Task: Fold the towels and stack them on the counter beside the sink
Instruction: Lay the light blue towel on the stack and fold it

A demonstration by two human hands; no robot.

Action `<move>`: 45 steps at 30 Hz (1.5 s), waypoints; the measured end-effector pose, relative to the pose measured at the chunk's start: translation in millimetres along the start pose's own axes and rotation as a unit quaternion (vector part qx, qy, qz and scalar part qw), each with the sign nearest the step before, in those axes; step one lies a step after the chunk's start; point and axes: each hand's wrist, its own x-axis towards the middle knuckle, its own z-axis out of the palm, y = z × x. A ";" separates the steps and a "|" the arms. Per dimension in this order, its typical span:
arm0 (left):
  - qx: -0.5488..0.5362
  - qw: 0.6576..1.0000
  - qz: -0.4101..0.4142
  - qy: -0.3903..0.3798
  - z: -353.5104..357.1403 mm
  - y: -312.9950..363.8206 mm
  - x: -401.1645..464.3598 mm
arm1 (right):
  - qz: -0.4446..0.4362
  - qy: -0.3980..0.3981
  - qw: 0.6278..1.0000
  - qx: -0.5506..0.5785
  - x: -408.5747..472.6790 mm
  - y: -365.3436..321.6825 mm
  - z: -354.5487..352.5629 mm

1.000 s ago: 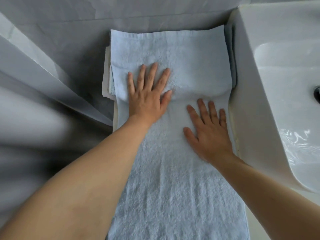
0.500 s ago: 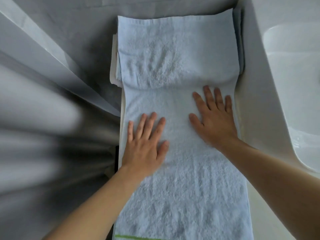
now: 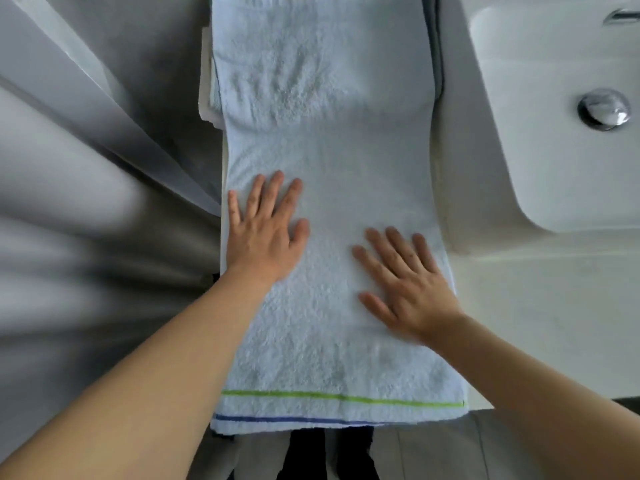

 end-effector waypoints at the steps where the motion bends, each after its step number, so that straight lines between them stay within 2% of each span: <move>1: 0.005 1.000 -0.018 -0.007 -1.7 0.6 -1.8 | 0.025 -0.014 0.999 -0.016 -11.3 6.4 4.6; 5: 0.003 0.995 -0.094 -0.024 -2.7 4.2 -36.9 | 0.166 -0.031 0.986 0.005 -51.8 20.0 -0.8; 7: -0.055 0.987 -0.150 -0.020 1.8 7.1 -78.4 | 0.235 -0.033 0.971 0.044 -77.5 15.3 -3.8; 9: -0.114 0.968 -0.225 -0.004 6.6 14.2 -123.7 | 0.330 -0.013 0.938 0.103 -100.2 -0.7 -6.8; 12: -0.225 0.904 -0.364 -0.008 3.3 25.2 -176.4 | 0.471 0.030 0.862 0.185 -120.4 -33.1 -15.7; 14: -0.291 0.852 -0.434 -0.037 3.9 30.3 -197.1 | 0.531 0.018 0.824 0.197 -126.4 -49.4 -18.6; 18: -0.394 0.786 -0.473 -0.050 -0.4 27.4 -214.1 | 0.580 -0.020 0.773 0.257 -130.1 -63.6 -22.2; 21: -0.363 0.793 -0.484 -0.077 -8.2 23.8 -215.5 | 0.590 -0.082 0.743 0.304 -127.8 -58.6 -23.7; 22: -0.350 0.794 -0.489 -0.088 -9.5 23.7 -216.9 | 0.584 -0.105 0.745 0.304 -126.5 -56.1 -25.1; 24: -0.363 0.772 -0.510 -0.112 -8.0 22.9 -221.0 | 0.566 -0.112 0.753 0.316 -126.7 -51.0 -28.8; 25: -0.401 0.737 -0.529 -0.125 -6.5 22.3 -223.3 | 0.551 -0.095 0.756 0.339 -127.5 -49.0 -30.0; 27: -0.483 0.642 -0.575 -0.151 -7.9 23.9 -228.9 | 0.525 -0.049 0.750 0.399 -130.8 -48.5 -36.8; 28: -0.497 0.623 -0.576 -0.183 -13.1 26.4 -233.4 | 0.515 -0.032 0.748 0.417 -133.1 -48.9 -40.2; 30: -0.492 0.628 -0.554 -0.240 -21.4 31.7 -244.3 | 0.495 -0.029 0.750 0.438 -136.9 -49.0 -46.0; 32: -0.500 0.639 -0.529 -0.249 -25.4 35.6 -253.7 | 0.480 -0.049 0.740 0.468 -140.1 -47.3 -52.2; 34: -0.543 0.626 -0.516 -0.219 -34.7 39.0 -258.2 | 0.468 -0.097 0.724 0.498 -145.5 -42.5 -56.0; 36: -0.610 0.578 -0.512 -0.176 -46.7 41.4 -257.8 | 0.466 -0.160 0.705 0.510 -151.7 -39.9 -59.9; 39: -0.694 0.506 -0.498 -0.118 -68.0 43.5 -254.2 | 0.486 -0.198 0.648 0.552 -158.3 -35.7 -63.0; 41: -0.720 0.486 -0.487 -0.086 -81.9 44.8 -248.8 | 0.476 -0.201 0.615 0.595 -159.0 -32.2 -71.6; 44: -0.739 0.473 -0.479 -0.032 -100.9 44.8 -234.4 | 0.474 -0.183 0.617 0.601 -149.5 -25.2 -87.7; 45: -0.745 0.467 -0.476 -0.010 -105.5 44.2 -227.1 | 0.489 -0.163 0.608 0.604 -143.8 -22.5 -92.3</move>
